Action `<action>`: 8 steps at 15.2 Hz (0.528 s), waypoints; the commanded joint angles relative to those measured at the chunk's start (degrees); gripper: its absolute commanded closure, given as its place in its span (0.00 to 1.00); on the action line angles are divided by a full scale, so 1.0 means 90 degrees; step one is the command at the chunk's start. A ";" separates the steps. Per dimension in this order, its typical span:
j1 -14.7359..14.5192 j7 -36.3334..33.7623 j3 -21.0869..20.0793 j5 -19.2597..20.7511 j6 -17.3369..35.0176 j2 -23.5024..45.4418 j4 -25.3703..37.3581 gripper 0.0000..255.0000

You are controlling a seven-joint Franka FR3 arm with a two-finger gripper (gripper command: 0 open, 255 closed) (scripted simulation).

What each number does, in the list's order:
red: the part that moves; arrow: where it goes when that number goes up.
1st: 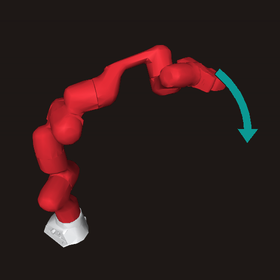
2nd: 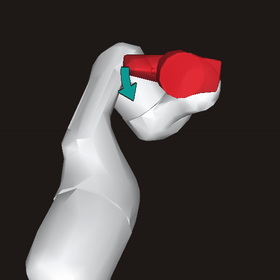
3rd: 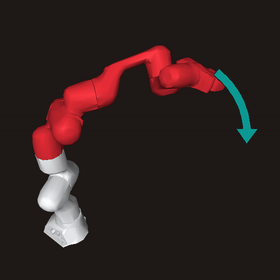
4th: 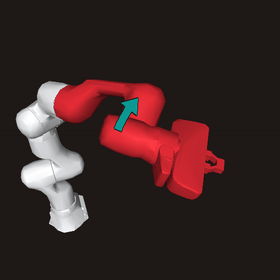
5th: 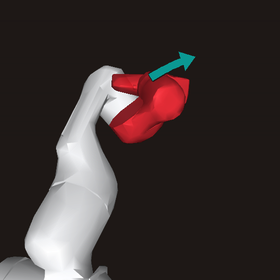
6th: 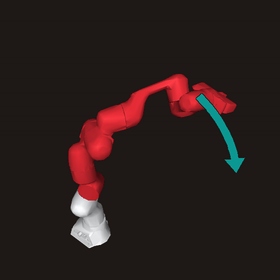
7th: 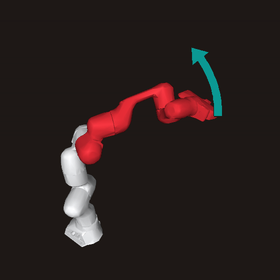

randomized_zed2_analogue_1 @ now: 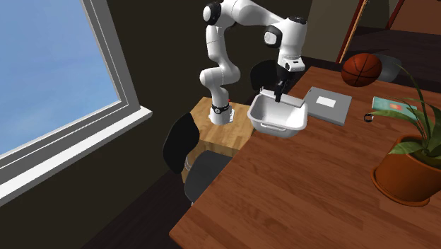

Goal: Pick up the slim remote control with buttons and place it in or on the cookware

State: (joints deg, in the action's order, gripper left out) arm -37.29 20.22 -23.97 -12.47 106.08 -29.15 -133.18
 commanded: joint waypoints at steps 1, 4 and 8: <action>-0.0007 0.0003 -0.0028 -0.0018 0.0173 0.0019 -0.0152 1.00; -0.0016 0.0008 -0.0075 -0.0043 0.0439 0.0062 -0.0374 1.00; -0.0025 0.0010 -0.0143 -0.0074 0.0800 0.0145 -0.0653 1.00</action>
State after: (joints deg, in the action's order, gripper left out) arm -37.43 20.50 -24.94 -13.02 112.38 -28.11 -138.48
